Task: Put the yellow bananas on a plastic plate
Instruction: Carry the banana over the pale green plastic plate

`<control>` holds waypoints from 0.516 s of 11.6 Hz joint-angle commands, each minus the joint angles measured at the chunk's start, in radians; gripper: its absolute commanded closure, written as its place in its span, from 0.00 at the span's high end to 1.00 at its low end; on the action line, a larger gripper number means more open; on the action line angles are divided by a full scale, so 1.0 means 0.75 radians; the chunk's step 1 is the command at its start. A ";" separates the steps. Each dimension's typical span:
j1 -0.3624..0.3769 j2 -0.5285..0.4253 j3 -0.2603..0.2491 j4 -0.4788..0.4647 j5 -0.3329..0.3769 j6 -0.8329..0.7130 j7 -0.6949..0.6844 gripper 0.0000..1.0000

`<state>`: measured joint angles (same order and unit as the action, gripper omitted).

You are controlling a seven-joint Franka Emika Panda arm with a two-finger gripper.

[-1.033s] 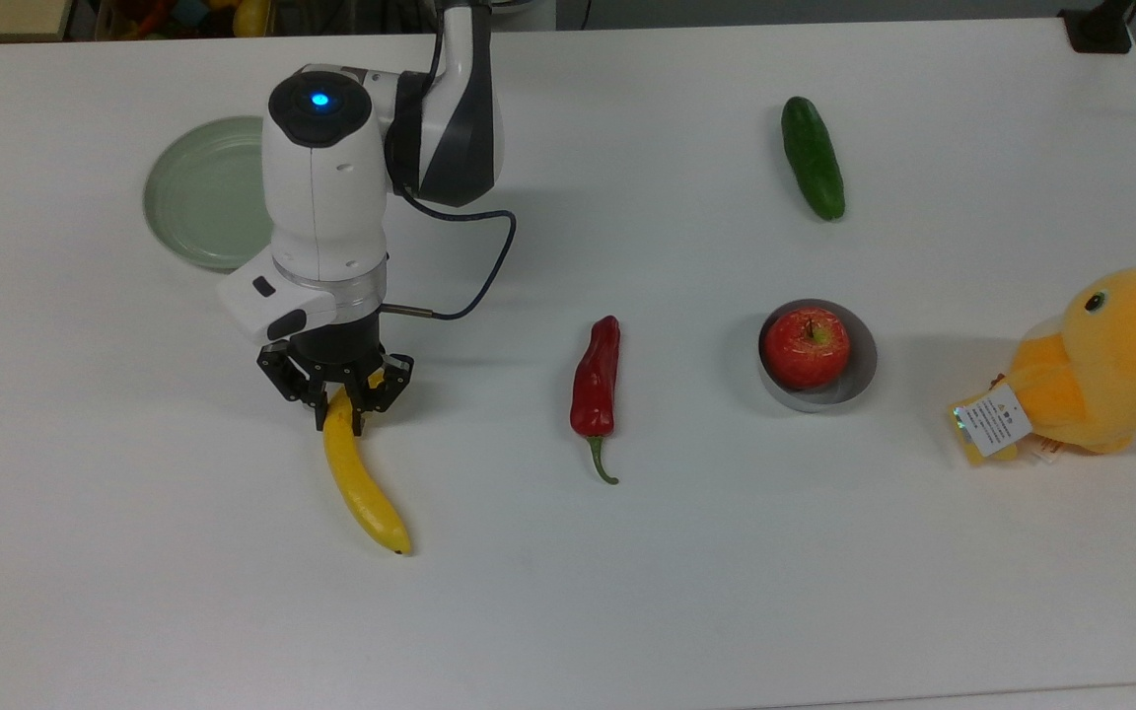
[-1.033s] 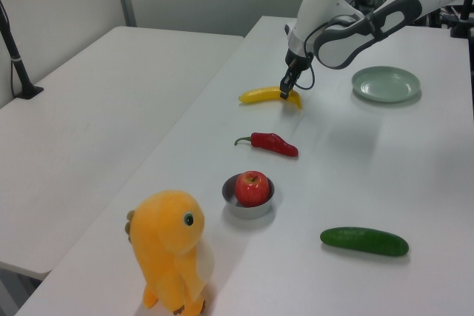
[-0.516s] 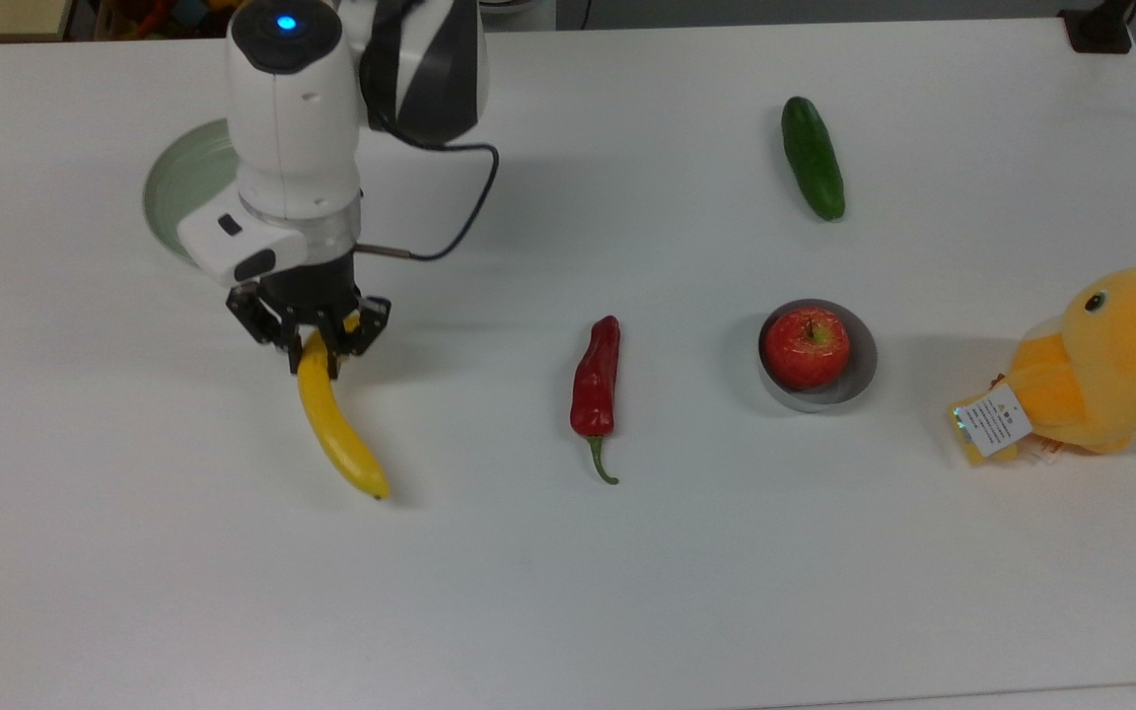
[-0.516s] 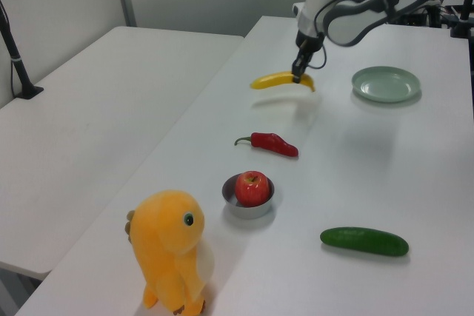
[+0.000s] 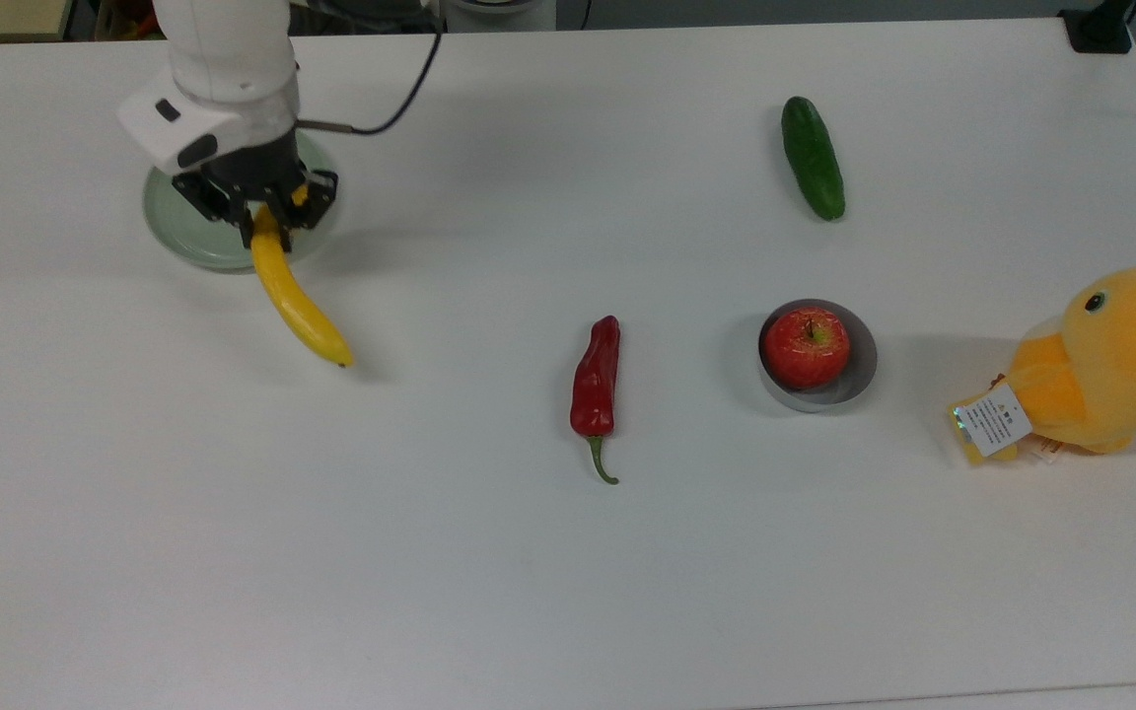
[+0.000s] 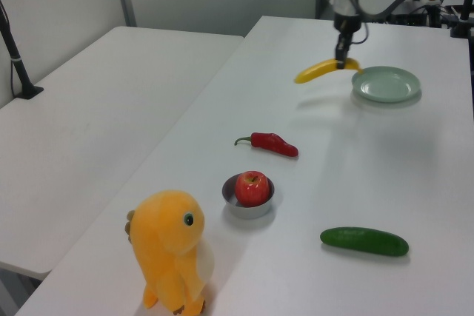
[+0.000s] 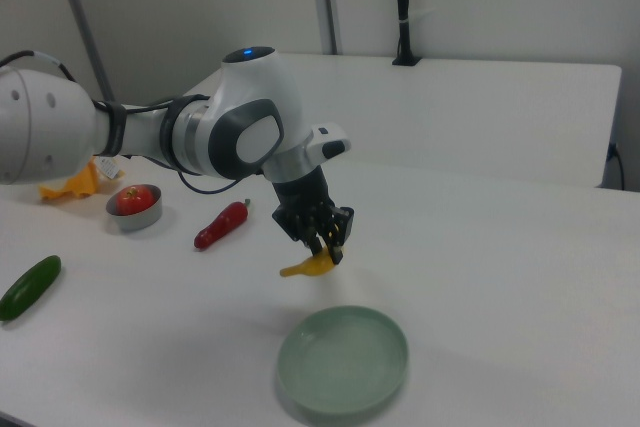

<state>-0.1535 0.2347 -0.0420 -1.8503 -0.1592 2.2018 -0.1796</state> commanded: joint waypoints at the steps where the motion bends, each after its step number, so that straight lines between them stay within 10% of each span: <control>1: -0.006 -0.131 -0.069 -0.147 -0.055 -0.058 -0.100 0.17; 6: -0.018 -0.137 -0.118 -0.181 -0.158 -0.093 -0.145 0.17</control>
<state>-0.1698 0.1683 -0.1124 -1.9510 -0.2607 2.1491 -0.2652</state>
